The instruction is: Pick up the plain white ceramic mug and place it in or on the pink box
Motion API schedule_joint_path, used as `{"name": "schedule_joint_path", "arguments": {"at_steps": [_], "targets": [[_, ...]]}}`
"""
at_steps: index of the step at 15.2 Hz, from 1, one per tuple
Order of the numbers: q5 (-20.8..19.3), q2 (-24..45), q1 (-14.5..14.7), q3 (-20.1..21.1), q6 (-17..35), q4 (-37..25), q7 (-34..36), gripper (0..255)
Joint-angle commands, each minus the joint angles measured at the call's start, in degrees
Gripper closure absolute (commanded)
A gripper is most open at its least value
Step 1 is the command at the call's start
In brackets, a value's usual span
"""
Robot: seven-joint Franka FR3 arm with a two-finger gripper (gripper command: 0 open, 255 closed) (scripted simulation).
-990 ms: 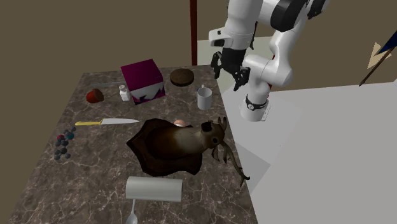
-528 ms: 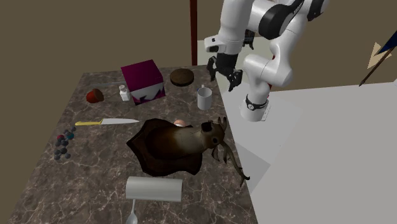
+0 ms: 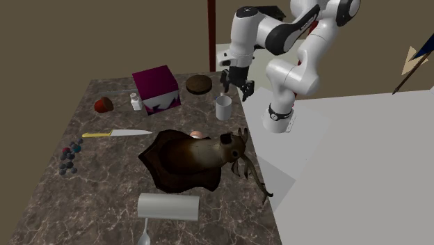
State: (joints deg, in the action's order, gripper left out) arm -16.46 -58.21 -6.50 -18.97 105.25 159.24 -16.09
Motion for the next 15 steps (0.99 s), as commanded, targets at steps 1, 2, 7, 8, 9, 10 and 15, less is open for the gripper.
{"name": "schedule_joint_path", "arguments": {"at_steps": [1,2,7,8,9,10,15], "targets": [[-2.55,-0.62,-1.57,-3.18,2.3,2.69,-3.09,0],[-3.87,-0.71,-2.47,-4.89,3.43,3.8,-4.67,0],[-7.41,0.37,-4.6,-9.28,7.82,7.0,-7.95,0],[-7.77,0.77,-4.71,-9.64,8.78,7.58,-7.91,0],[-8.14,1.21,-4.81,-10.0,9.76,8.14,-7.88,0],[-8.51,1.67,-4.91,-10.38,10.75,8.7,-7.84,0],[-9.49,3.04,-5.15,-11.37,13.42,10.06,-7.72,0]]}}
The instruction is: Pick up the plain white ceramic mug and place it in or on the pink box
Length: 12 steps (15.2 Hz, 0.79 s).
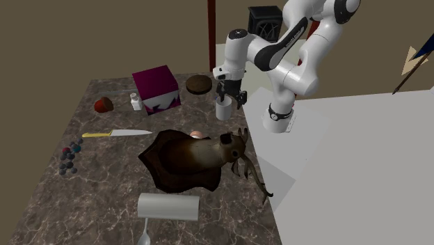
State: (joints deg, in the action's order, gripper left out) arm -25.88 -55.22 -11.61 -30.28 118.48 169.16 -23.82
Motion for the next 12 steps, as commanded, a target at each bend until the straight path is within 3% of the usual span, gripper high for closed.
{"name": "schedule_joint_path", "arguments": {"at_steps": [1,5,6,12], "targets": [[-0.07,0.05,-0.04,-0.06,0.19,0.14,0.01,0],[-0.07,0.04,-0.04,-0.06,0.18,0.13,0.01,0],[-0.07,0.04,-0.04,-0.06,0.18,0.13,0.01,255],[-0.07,0.03,-0.04,-0.06,0.17,0.13,0.01,255]]}}
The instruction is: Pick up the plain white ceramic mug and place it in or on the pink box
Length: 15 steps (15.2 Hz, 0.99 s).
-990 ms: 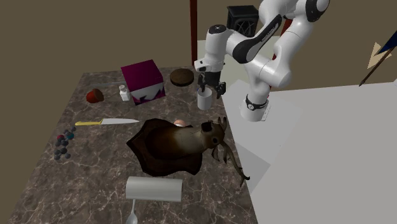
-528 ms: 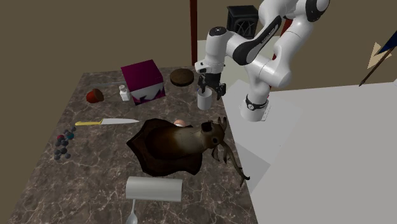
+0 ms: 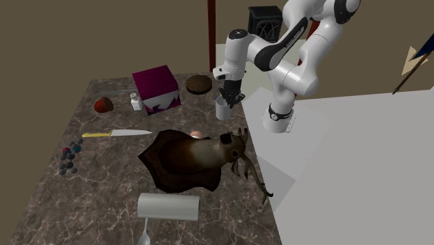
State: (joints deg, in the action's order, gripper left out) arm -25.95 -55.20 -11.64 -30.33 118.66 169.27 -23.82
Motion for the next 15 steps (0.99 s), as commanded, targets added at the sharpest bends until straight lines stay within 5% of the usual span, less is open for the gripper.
{"name": "schedule_joint_path", "arguments": {"at_steps": [1,15], "targets": [[-0.01,0.01,-0.01,-0.01,-0.01,0.02,0.0,255],[4.36,-3.74,1.74,4.27,-10.87,-7.36,-0.12,255]]}}
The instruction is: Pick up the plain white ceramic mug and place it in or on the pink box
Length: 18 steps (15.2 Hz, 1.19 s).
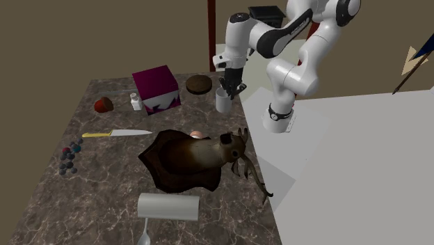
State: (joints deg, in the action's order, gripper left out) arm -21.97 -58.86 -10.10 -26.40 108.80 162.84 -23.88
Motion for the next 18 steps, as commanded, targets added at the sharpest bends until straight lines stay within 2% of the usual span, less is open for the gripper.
{"name": "schedule_joint_path", "arguments": {"at_steps": [1,18], "targets": [[0.7,-0.22,0.35,0.65,-1.82,-1.61,-0.07,255],[5.17,0.35,2.59,5.07,-14.02,-14.53,-0.29,255]]}}
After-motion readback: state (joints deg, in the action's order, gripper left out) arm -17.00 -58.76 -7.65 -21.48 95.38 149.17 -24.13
